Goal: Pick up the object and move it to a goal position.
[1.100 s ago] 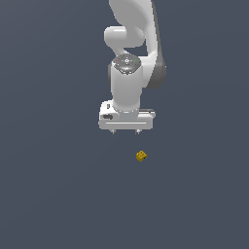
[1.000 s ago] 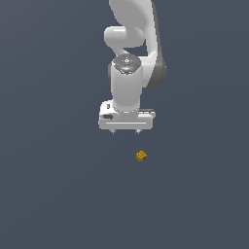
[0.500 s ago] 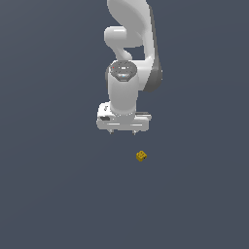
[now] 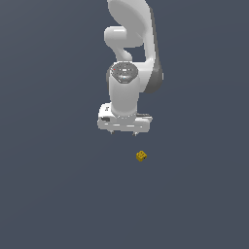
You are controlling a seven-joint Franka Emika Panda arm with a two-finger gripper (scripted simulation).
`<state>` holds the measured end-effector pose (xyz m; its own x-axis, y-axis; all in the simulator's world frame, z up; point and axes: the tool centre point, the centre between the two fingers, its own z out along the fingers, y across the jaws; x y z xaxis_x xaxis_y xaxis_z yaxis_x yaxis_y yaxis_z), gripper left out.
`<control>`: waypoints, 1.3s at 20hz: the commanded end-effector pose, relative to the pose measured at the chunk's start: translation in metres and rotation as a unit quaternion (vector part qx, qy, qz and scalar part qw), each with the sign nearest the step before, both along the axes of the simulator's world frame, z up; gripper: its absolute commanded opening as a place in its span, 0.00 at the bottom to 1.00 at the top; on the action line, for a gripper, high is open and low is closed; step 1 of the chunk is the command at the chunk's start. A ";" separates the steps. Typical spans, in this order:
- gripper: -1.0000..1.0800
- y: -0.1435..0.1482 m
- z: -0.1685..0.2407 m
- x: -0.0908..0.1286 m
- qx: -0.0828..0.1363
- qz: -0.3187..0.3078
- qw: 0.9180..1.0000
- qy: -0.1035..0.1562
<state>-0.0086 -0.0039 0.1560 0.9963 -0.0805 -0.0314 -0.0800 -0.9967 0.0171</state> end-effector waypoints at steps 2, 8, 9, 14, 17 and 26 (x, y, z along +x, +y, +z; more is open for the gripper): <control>0.96 0.004 -0.004 0.002 0.000 -0.020 1.000 -0.001; 0.96 0.013 -0.013 0.009 0.001 -0.072 0.997 -0.003; 0.96 0.015 -0.015 0.010 0.001 -0.083 0.997 -0.003; 0.96 0.025 -0.026 0.017 0.001 -0.143 0.990 -0.006; 0.96 0.031 -0.032 0.021 0.001 -0.179 0.984 -0.007; 0.96 0.051 -0.053 0.032 0.001 -0.285 0.958 -0.011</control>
<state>0.0212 0.0438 0.1066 0.8130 -0.5821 -0.0124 -0.5821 -0.8131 0.0082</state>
